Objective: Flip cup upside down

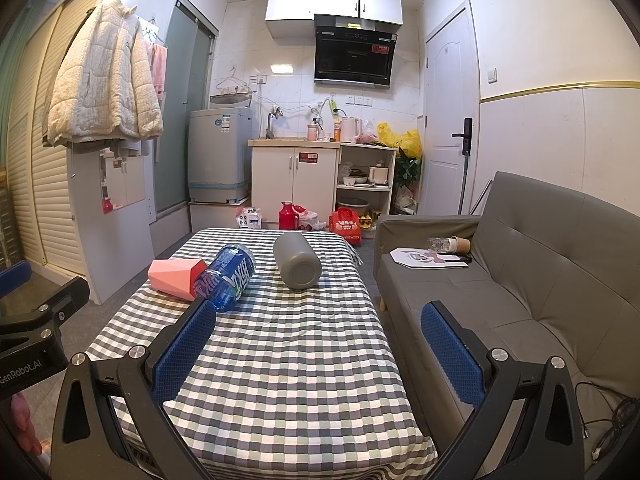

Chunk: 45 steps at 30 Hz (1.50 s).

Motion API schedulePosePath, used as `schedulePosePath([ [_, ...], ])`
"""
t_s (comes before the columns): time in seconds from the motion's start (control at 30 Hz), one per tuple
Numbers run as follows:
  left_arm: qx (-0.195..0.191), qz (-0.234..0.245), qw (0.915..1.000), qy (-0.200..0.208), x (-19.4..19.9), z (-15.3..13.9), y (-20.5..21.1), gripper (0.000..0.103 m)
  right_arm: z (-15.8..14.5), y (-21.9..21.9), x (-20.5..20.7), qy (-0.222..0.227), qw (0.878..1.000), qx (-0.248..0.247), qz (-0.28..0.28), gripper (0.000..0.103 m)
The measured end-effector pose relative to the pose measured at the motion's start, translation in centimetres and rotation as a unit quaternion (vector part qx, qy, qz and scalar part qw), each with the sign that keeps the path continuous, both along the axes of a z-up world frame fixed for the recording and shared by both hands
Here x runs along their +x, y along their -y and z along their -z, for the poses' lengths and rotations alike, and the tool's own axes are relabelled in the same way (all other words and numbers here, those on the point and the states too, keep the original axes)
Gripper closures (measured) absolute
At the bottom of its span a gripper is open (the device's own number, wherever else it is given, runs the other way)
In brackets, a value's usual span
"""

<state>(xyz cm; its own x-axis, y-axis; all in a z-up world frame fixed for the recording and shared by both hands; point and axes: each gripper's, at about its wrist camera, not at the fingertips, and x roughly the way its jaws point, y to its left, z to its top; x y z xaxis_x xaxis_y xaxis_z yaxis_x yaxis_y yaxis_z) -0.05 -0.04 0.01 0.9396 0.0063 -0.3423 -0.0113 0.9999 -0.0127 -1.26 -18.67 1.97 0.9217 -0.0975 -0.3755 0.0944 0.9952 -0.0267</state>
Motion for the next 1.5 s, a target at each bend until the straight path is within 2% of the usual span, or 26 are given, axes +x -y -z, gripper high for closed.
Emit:
schedulePosePath([
  [0.37,-0.009,0.004,0.9999,-0.005,-0.4,-0.3,-0.8,0.0,0.1,-0.2,0.0,-0.003,1.0,-0.004,-0.003,0.0],
  [0.6,-0.019,0.01,0.9995,-0.022,0.9,0.3,-1.1,0.0,0.2,-0.8,0.5,-0.007,1.0,-0.011,-0.009,0.0],
  [0.73,-0.023,0.019,0.9984,-0.048,2.0,0.0,-1.1,0.0,-0.3,-1.3,1.0,-0.01,1.0,-0.014,-0.022,0.0],
  [0.83,-0.001,0.019,0.9964,-0.083,4.2,0.3,-1.1,0.0,-0.4,-2.0,2.1,-0.027,0.999,-0.023,-0.035,0.0],
  [0.97,0.021,0.008,0.9937,-0.11,6.6,0.9,-2.3,0.0,0.1,-3.2,4.9,-0.058,0.997,-0.025,-0.05,0.0],
  [1.07,0.005,-0.004,0.991,-0.134,9.0,1.5,-4.1,0.0,0.3,-3.8,8.0,-0.084,0.995,-0.003,-0.059,0.0],
  [1.3,-0.019,-0.036,0.9861,-0.161,13.7,3.2,-7.5,0.0,1.6,-6.1,16.8,-0.128,0.988,0.043,-0.075,0.0],
  [1.5,-0.035,-0.044,0.9823,-0.179,16.8,4.3,-8.4,0.0,4.5,-8.4,23.2,-0.178,0.978,0.048,-0.093,0.002],
])
